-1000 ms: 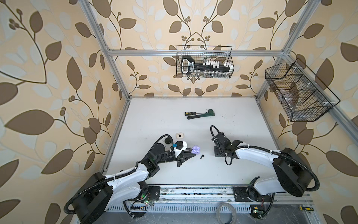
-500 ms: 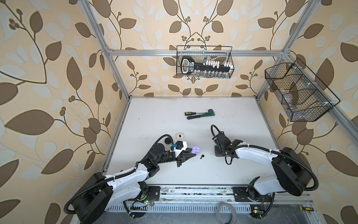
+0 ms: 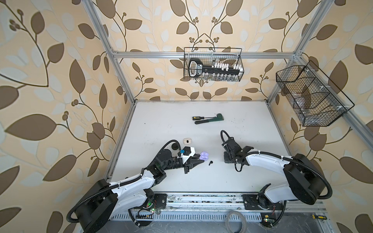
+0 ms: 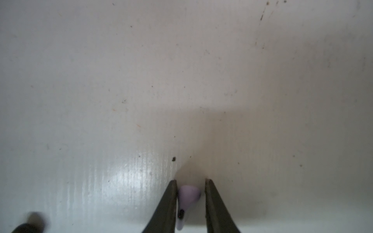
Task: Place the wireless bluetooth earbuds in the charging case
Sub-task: 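Lift the lavender earbud off the table with the right gripper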
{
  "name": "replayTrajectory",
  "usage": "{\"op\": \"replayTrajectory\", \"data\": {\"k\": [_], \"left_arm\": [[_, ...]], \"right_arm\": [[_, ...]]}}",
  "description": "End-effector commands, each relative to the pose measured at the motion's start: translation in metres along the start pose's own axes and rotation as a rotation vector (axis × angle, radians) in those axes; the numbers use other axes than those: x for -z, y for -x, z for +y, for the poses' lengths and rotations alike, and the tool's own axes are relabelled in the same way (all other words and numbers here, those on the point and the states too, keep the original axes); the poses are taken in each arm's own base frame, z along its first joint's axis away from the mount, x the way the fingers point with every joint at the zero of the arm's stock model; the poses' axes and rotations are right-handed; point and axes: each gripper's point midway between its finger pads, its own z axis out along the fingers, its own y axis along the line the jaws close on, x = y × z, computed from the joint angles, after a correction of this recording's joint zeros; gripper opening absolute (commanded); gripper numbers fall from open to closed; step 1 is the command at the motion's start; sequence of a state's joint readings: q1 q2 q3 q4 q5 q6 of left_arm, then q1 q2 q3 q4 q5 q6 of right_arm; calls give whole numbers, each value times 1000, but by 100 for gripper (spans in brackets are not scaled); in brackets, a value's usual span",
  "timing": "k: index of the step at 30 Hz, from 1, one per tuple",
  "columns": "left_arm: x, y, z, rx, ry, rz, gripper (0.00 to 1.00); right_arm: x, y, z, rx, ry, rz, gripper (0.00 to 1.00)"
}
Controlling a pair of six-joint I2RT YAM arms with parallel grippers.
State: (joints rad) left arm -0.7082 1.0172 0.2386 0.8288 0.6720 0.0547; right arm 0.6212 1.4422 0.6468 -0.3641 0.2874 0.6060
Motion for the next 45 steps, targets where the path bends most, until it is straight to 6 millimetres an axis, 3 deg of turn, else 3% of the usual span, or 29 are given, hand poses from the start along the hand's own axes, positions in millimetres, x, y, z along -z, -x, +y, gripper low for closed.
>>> {"op": "replayTrajectory", "data": {"k": [1, 19, 34, 40, 45], "left_arm": [[0, 14, -4, -59, -12, -40, 0], [0, 14, -5, -61, -15, -41, 0], [-3, 5, 20, 20, 103, -64, 0], [4, -2, 43, 87, 246, -99, 0], [5, -4, 47, 104, 261, -120, 0]], "right_arm": [[-1, -9, -4, -12, 0, 18, 25], [3, -7, -4, -37, 11, -7, 15], [72, 37, 30, -161, 165, -309, 10], [102, 47, 49, -197, 261, -405, 10], [119, 53, 57, -234, 328, -452, 9]]}}
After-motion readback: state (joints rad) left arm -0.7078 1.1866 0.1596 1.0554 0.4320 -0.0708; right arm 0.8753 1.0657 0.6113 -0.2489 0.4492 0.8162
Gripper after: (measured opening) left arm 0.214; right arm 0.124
